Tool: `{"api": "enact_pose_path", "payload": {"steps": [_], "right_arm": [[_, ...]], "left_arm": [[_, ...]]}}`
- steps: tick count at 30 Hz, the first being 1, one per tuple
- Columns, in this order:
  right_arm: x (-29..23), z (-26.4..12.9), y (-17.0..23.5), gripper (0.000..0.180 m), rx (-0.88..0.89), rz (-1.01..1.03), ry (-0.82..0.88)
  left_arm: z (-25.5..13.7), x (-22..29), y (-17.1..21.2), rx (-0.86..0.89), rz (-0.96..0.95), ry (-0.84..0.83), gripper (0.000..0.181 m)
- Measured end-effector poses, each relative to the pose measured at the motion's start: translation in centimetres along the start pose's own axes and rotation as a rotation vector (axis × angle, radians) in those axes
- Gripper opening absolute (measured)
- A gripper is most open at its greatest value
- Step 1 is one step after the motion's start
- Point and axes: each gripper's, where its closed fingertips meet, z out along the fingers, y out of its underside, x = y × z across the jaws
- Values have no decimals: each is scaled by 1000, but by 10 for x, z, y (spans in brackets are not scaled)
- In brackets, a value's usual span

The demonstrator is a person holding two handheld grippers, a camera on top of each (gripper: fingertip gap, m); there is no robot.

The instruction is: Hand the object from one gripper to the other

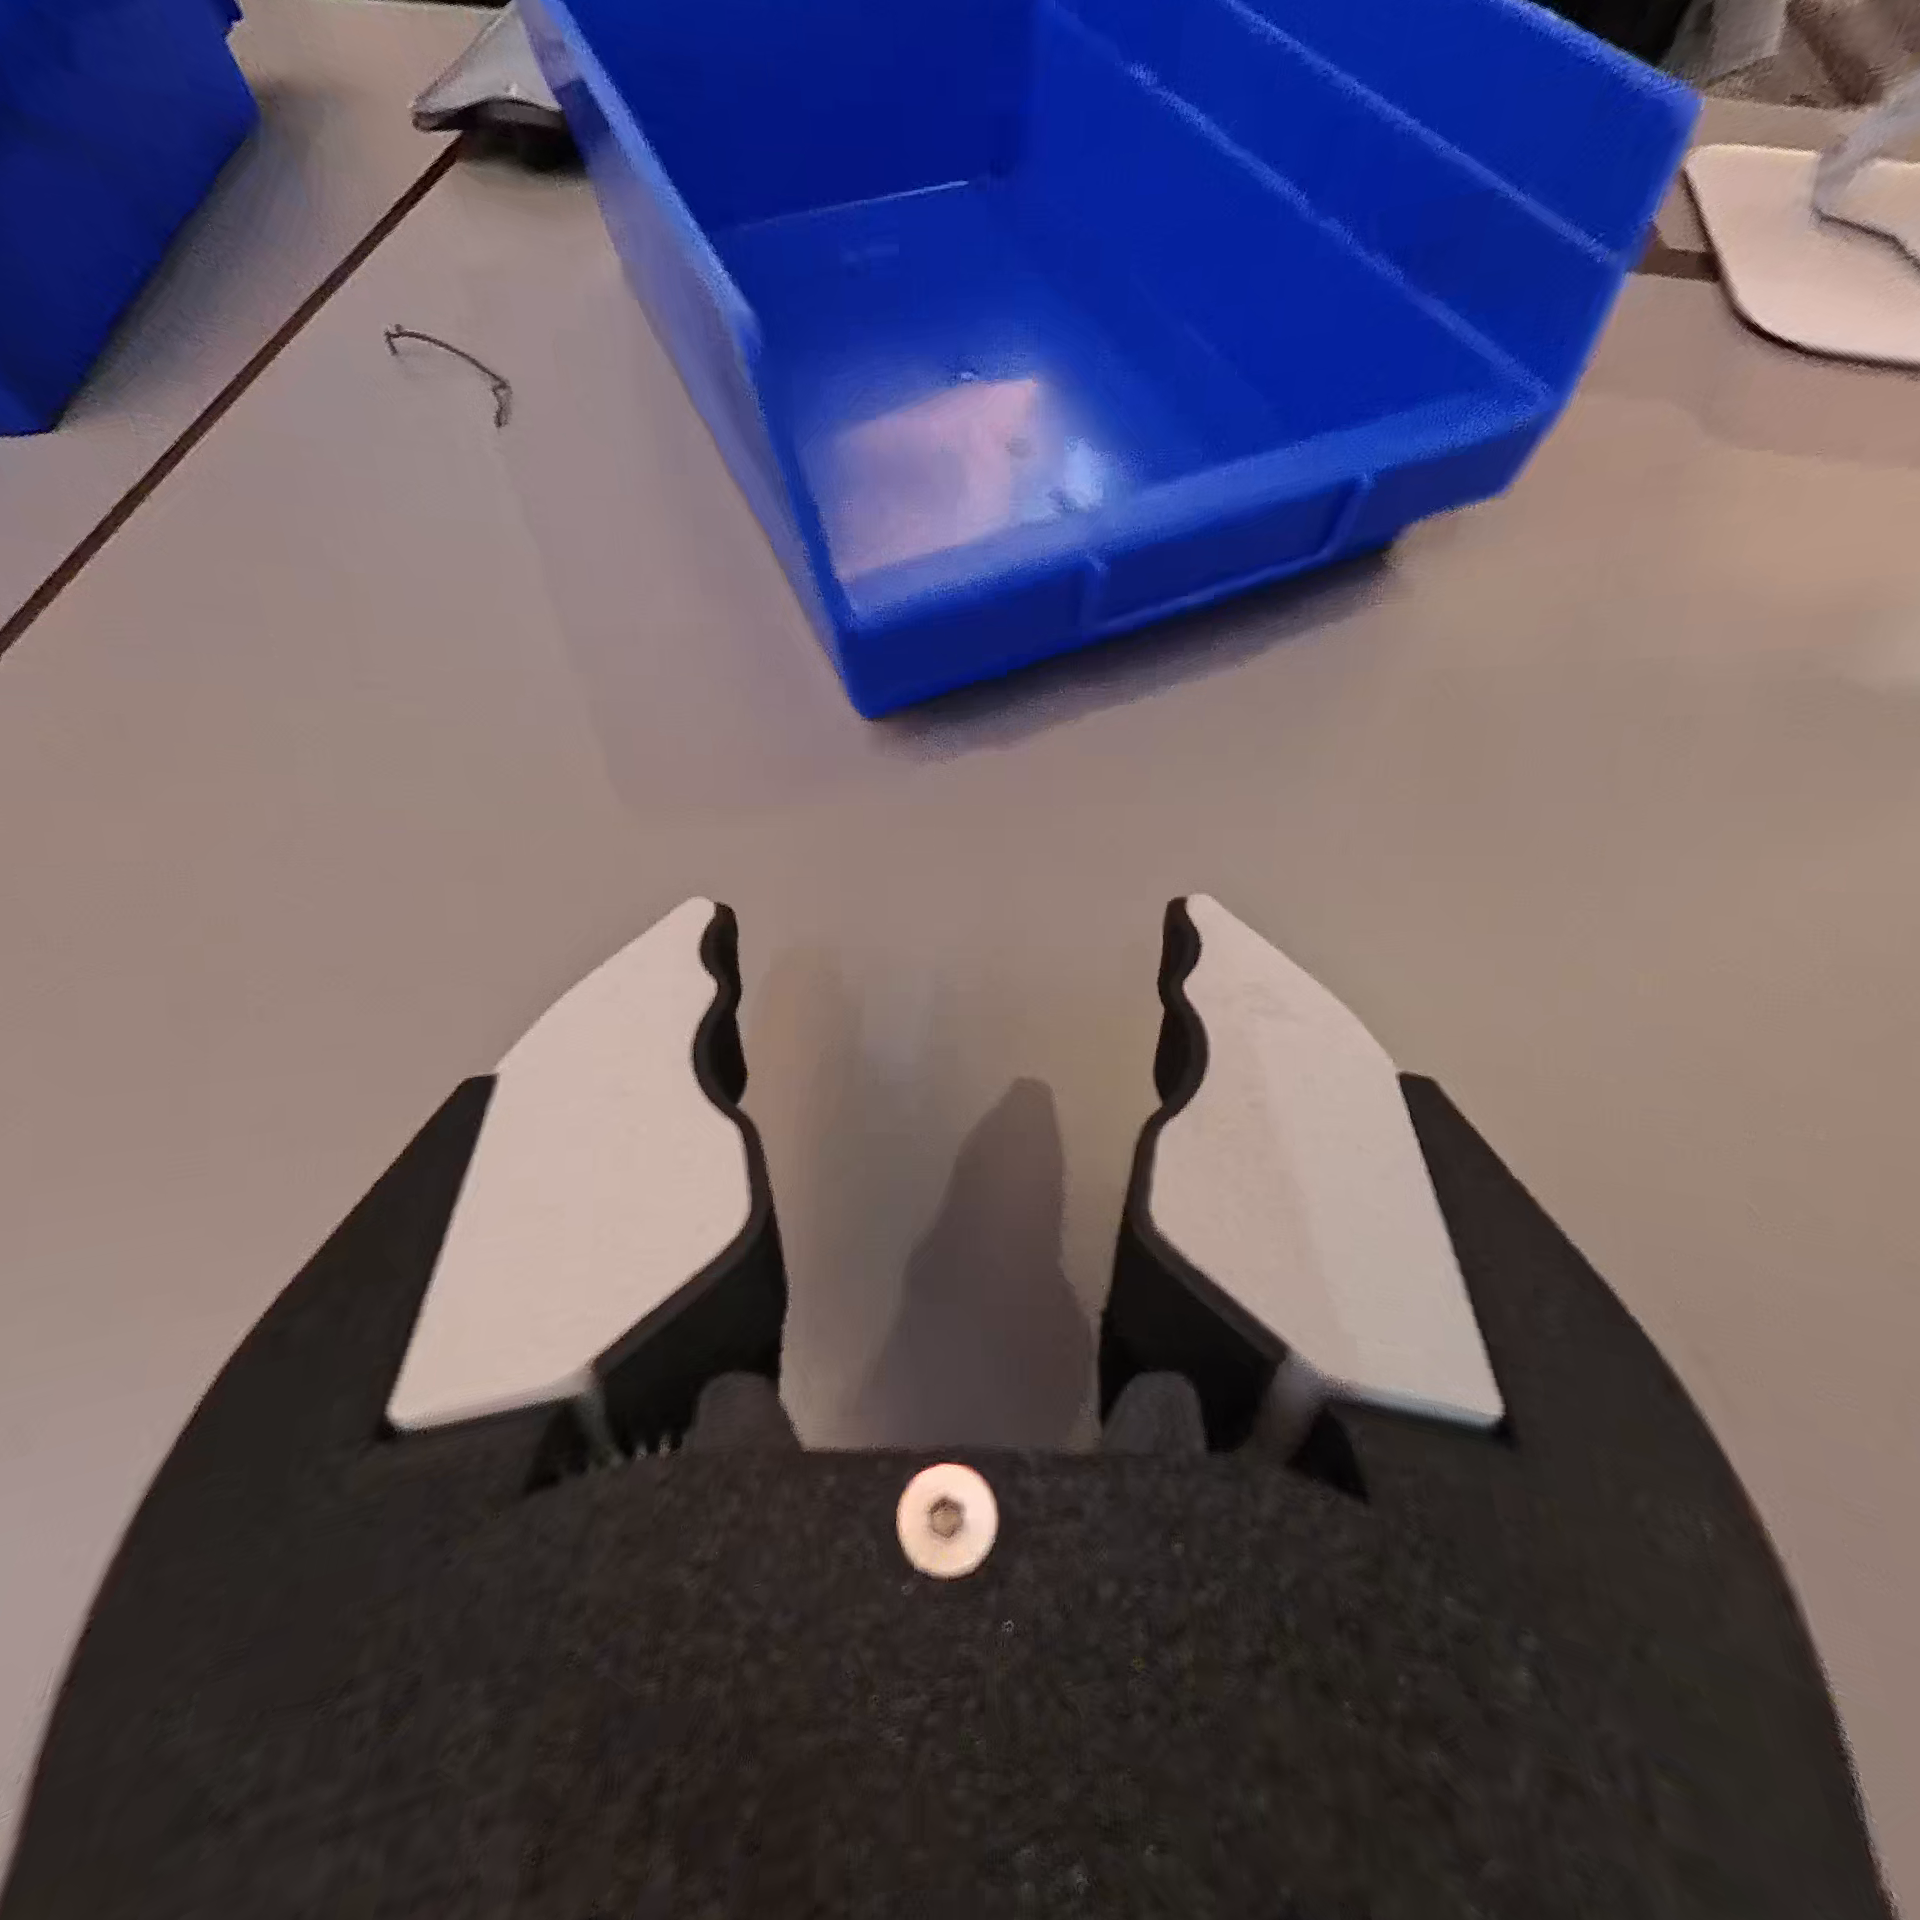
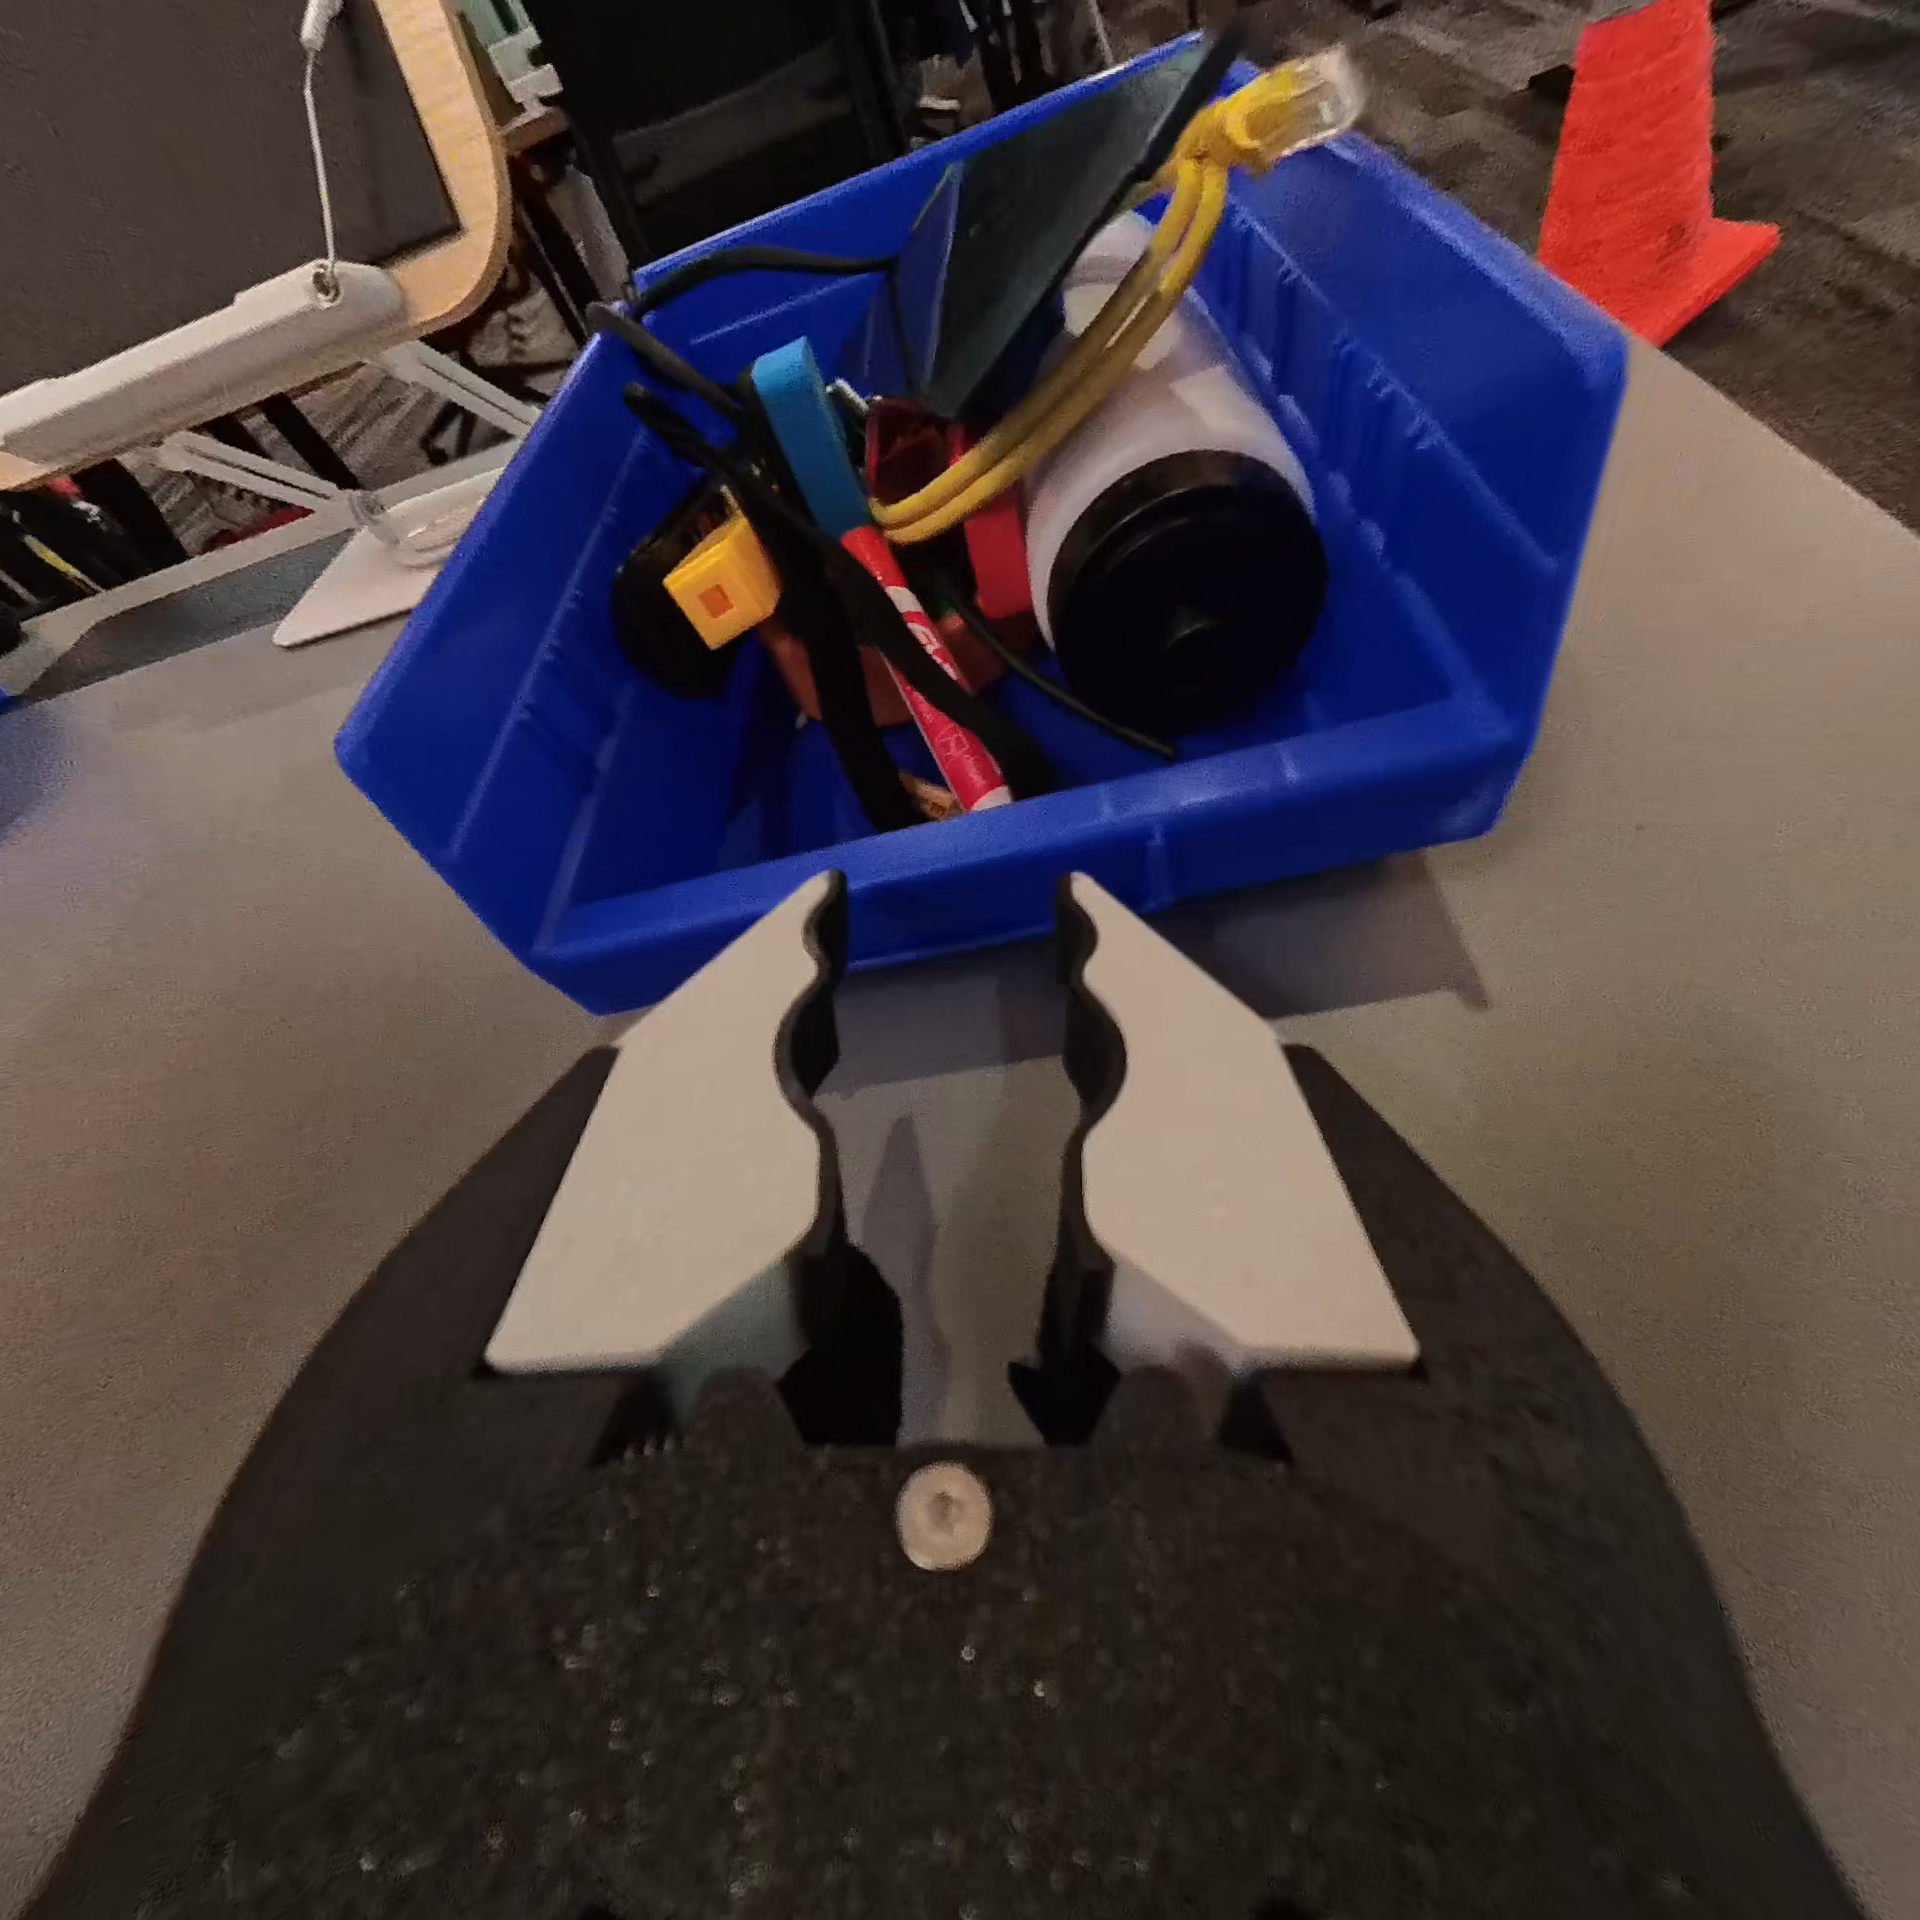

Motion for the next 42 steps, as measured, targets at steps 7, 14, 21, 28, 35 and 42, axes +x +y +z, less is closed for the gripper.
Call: {"api": "enact_pose_path", "payload": {"steps": [7,14,21,28,35,42], "right_arm": [[21,-9,-6,37,68,108,63],[3,5,-4,37,7,61,30],[-21,2,-4,38,-15,-88,4],[-38,9,2,38,-11,-72,-64],[-38,0,4,39,-3,-108,-76],[-111,2,10,72,-19,-276,-294]], "left_arm": [[69,-29,-64,1,-127,87,57],[63,-37,-49,-65,161,1,10],[-16,-40,0,-122,-38,207,4],[-40,-23,14,-86,67,195,2],[-58,-25,0,30,-133,172,71],[-104,19,-30,236,-154,112,75]]}}
